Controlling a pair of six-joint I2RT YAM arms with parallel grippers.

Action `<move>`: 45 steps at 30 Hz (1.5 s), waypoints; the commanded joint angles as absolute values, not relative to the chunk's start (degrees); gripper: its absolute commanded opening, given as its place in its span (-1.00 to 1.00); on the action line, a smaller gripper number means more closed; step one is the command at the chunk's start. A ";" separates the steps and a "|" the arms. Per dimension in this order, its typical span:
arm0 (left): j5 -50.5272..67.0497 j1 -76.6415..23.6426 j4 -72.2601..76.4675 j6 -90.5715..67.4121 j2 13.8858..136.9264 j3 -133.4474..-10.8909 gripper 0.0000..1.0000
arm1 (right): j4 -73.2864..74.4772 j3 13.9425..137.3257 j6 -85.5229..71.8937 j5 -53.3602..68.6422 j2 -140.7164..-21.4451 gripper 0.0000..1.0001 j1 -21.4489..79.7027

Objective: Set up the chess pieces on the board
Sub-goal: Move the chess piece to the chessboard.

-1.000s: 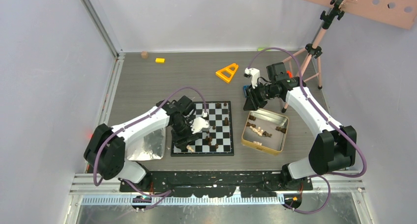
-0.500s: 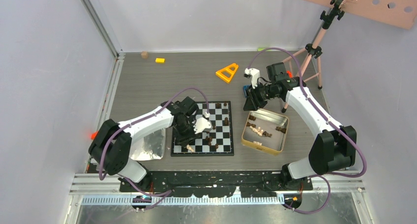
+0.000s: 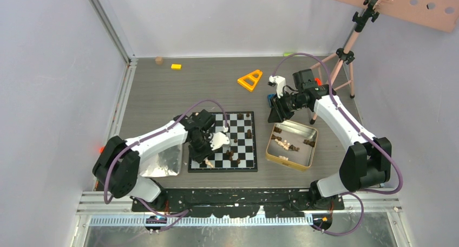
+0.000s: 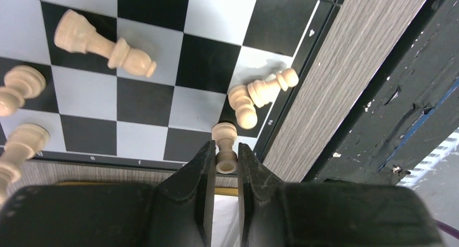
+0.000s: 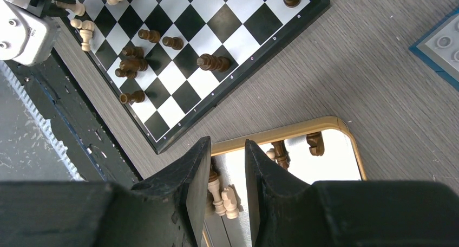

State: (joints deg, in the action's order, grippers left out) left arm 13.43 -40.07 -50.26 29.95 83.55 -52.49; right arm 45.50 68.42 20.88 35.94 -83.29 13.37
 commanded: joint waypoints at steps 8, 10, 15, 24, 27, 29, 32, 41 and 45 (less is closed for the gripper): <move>11.51 -40.25 -51.08 26.43 77.44 -49.07 -0.97 | 45.68 69.06 21.88 38.51 -83.51 -0.28 13.24; 11.39 -40.30 -50.93 26.13 77.33 -48.91 -0.97 | 45.73 69.04 21.88 38.69 -83.57 -0.28 13.19; 10.95 -40.28 -51.41 26.10 77.25 -48.96 -0.97 | 45.73 69.08 21.85 38.75 -83.48 -0.28 13.22; 10.55 -40.25 -52.04 26.26 77.71 -48.96 -0.97 | 45.81 69.08 21.93 38.76 -83.35 -0.28 13.26; 10.67 -40.25 -52.29 26.36 77.69 -49.04 -0.95 | 45.90 69.10 21.97 38.82 -83.25 -0.28 13.25; 10.27 -40.25 -52.47 26.43 77.87 -48.91 -0.94 | 45.88 69.08 21.93 38.79 -83.17 -0.28 13.27; 9.62 -40.25 -52.20 26.53 78.13 -48.61 -0.90 | 45.84 69.00 21.95 38.84 -83.25 -0.28 13.27; 9.58 -40.25 -50.96 26.28 78.42 -48.49 -0.57 | 45.88 69.03 22.05 39.08 -83.67 -0.28 13.23; 10.34 -40.25 -51.77 26.19 77.34 -49.35 -0.30 | 46.00 68.99 22.12 39.07 -83.68 -0.28 13.27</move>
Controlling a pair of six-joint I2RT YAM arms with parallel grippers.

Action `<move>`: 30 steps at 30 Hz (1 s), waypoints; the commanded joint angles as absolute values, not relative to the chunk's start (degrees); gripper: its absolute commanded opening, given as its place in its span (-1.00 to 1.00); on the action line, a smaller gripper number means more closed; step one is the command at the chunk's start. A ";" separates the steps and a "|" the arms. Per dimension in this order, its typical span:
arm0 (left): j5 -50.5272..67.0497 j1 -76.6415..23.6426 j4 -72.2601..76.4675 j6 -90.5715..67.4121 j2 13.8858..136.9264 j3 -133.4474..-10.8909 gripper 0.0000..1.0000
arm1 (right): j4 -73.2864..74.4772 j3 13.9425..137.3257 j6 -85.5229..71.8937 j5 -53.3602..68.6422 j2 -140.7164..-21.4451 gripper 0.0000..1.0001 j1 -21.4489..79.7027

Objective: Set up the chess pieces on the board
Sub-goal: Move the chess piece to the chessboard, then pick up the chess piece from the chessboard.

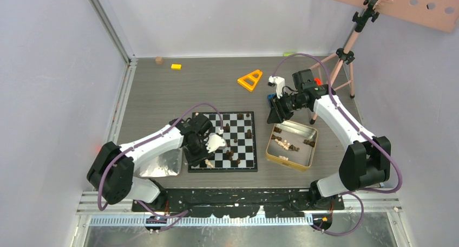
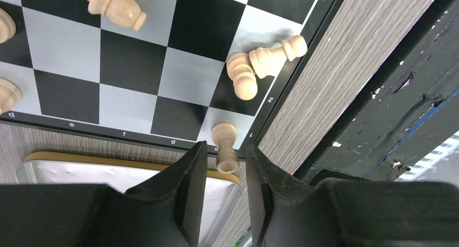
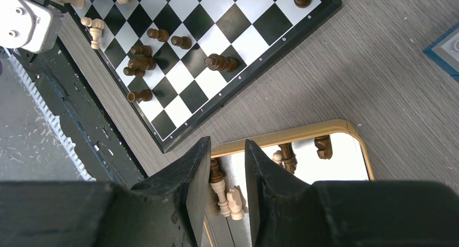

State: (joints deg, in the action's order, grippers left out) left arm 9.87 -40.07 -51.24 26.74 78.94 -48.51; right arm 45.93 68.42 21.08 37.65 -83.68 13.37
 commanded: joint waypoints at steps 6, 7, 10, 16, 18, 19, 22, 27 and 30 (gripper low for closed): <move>11.65 -40.25 -52.95 25.90 74.09 -52.04 0.03 | 46.32 69.16 22.17 39.39 -83.75 -0.28 13.25; 11.96 -40.30 -52.82 25.68 73.66 -52.42 0.06 | 46.32 69.16 22.22 39.44 -83.71 -0.28 13.22; 13.32 -40.25 -51.94 25.61 73.57 -53.72 0.12 | 46.37 69.17 22.24 39.44 -83.65 -0.28 13.22; 15.36 -41.07 -50.22 26.98 76.83 -56.14 0.05 | 46.52 69.27 22.50 39.16 -83.77 -0.28 13.27; 15.78 -41.57 -49.95 27.32 78.31 -56.94 0.00 | 46.58 69.34 22.54 39.00 -83.78 -0.28 13.25; 15.97 -41.81 -49.85 27.50 79.16 -57.21 -0.02 | 46.60 69.28 22.57 38.97 -83.82 -0.28 13.26; 16.31 -42.60 -49.59 27.52 81.22 -57.65 -0.07 | 46.67 69.26 22.59 38.86 -83.76 -0.28 13.25; 16.02 -43.31 -48.61 27.51 83.06 -57.40 -0.14 | 46.63 69.19 22.68 38.80 -83.67 -0.28 13.23; 15.74 -43.46 -48.27 27.62 83.64 -57.34 -0.19 | 46.79 69.23 22.75 38.87 -83.88 -0.28 13.21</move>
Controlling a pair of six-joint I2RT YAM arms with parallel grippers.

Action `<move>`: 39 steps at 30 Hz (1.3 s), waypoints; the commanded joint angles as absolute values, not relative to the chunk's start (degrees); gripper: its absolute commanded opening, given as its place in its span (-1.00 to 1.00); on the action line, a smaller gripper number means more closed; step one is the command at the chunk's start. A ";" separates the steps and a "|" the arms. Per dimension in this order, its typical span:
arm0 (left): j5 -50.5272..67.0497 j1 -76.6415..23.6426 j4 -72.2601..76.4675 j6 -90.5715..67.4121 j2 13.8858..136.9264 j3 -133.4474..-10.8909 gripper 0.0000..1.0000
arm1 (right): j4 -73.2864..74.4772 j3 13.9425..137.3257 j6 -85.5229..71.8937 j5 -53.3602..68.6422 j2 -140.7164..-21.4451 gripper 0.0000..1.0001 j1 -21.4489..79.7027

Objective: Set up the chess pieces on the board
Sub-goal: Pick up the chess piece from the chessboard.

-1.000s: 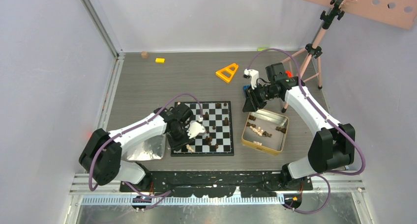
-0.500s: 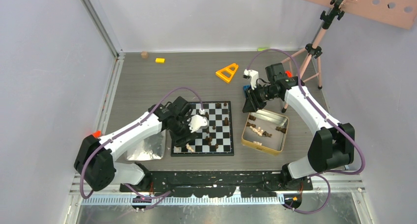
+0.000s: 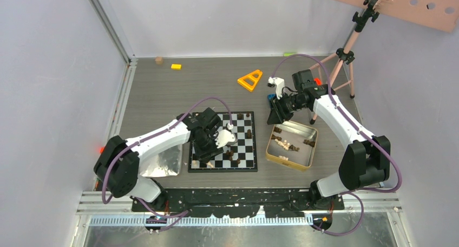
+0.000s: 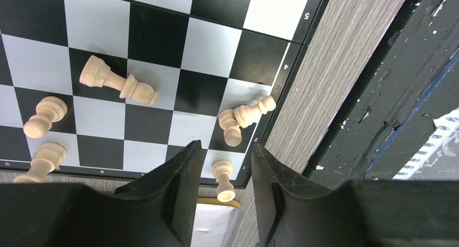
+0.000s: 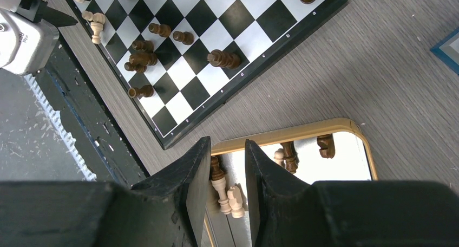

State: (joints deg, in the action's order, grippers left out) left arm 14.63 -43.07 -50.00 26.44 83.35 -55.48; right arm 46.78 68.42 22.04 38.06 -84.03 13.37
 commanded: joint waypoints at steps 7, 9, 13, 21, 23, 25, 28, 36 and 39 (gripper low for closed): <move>16.08 -43.85 -48.41 27.94 85.34 -57.48 -0.29 | 46.90 69.26 22.92 38.89 -83.99 -0.28 13.27; 16.12 -43.90 -48.47 28.03 85.67 -57.41 -0.30 | 46.86 69.26 22.93 38.91 -83.92 -0.28 13.27; 15.96 -43.95 -47.94 27.99 86.20 -57.17 -0.34 | 46.91 69.26 22.94 38.92 -84.14 -0.28 13.26; 16.11 -43.95 -47.29 28.01 87.00 -57.26 -0.52 | 47.02 69.27 22.94 38.93 -84.03 -0.28 13.25; 16.17 -43.95 -47.17 28.01 87.18 -57.30 -0.63 | 47.01 69.26 22.94 38.85 -84.18 -0.28 13.25; 16.11 -43.95 -47.47 27.96 87.49 -57.40 -0.78 | 47.03 69.30 22.94 38.83 -84.21 -0.28 13.26; 15.80 -43.95 -48.18 27.94 87.44 -57.45 -0.89 | 47.05 69.30 22.94 38.84 -84.13 -0.28 13.27; 11.76 -43.74 -49.35 28.29 83.65 -55.14 -1.00 | 47.15 69.35 22.94 38.77 -84.08 -0.28 13.20; 11.49 -43.15 -49.04 27.50 82.58 -54.20 -1.00 | 47.14 69.34 22.90 39.07 -84.07 -0.28 13.26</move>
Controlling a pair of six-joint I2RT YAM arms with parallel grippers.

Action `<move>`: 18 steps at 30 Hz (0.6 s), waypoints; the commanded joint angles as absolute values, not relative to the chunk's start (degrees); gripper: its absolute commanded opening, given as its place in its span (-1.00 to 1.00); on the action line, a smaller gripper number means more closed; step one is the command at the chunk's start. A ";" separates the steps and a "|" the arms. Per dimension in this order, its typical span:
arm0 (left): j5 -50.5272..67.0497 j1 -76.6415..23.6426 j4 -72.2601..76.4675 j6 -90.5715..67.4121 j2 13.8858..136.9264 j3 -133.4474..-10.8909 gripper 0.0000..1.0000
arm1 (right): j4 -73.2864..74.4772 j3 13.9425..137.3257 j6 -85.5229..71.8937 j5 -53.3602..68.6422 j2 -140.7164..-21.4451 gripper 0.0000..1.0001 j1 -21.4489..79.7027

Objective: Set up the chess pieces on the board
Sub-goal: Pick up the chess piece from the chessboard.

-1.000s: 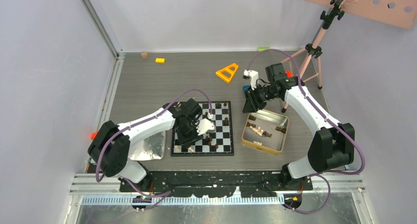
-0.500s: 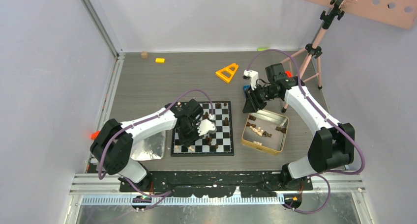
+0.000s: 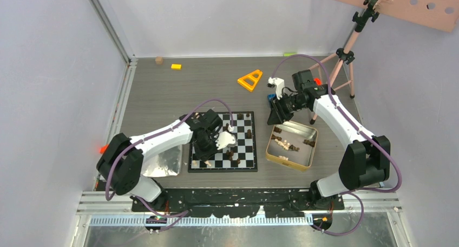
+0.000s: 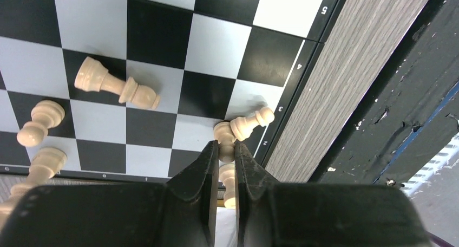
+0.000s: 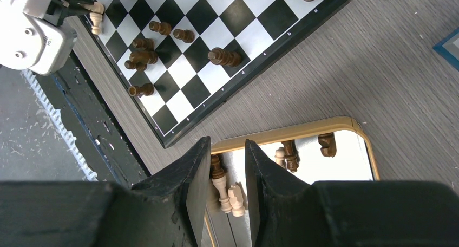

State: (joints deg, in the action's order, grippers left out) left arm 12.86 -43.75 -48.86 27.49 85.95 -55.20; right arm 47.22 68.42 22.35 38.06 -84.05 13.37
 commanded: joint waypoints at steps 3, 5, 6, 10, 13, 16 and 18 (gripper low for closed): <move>13.30 -41.93 -48.68 26.58 81.67 -54.35 -1.00 | 46.96 69.55 21.93 41.01 -83.81 -0.28 13.38; 15.00 -40.59 -48.55 26.02 81.47 -54.99 -1.00 | 45.44 69.28 20.25 43.04 -82.92 -0.28 13.96; 15.87 -39.74 -48.63 25.62 81.52 -55.50 -1.00 | 43.26 68.56 18.49 43.96 -81.97 -0.28 14.76; 19.28 -36.87 -49.68 23.82 82.35 -58.16 -1.00 | 33.98 65.21 12.50 44.34 -78.47 -0.23 18.75; 19.86 -35.81 -50.33 22.29 83.52 -60.09 -1.00 | 31.75 65.90 11.05 43.13 -78.93 -0.19 23.48; 18.83 -35.32 -50.60 21.17 84.66 -61.08 -1.00 | 31.49 66.94 10.97 42.70 -80.68 -0.19 25.93; 17.44 -35.05 -49.96 20.89 84.73 -60.63 -1.00 | 31.18 66.97 11.03 42.58 -82.00 -0.19 26.47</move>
State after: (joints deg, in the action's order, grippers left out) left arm 17.50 -35.53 -49.80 22.81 83.90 -59.35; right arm 35.09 65.10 12.80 42.13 -81.08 25.30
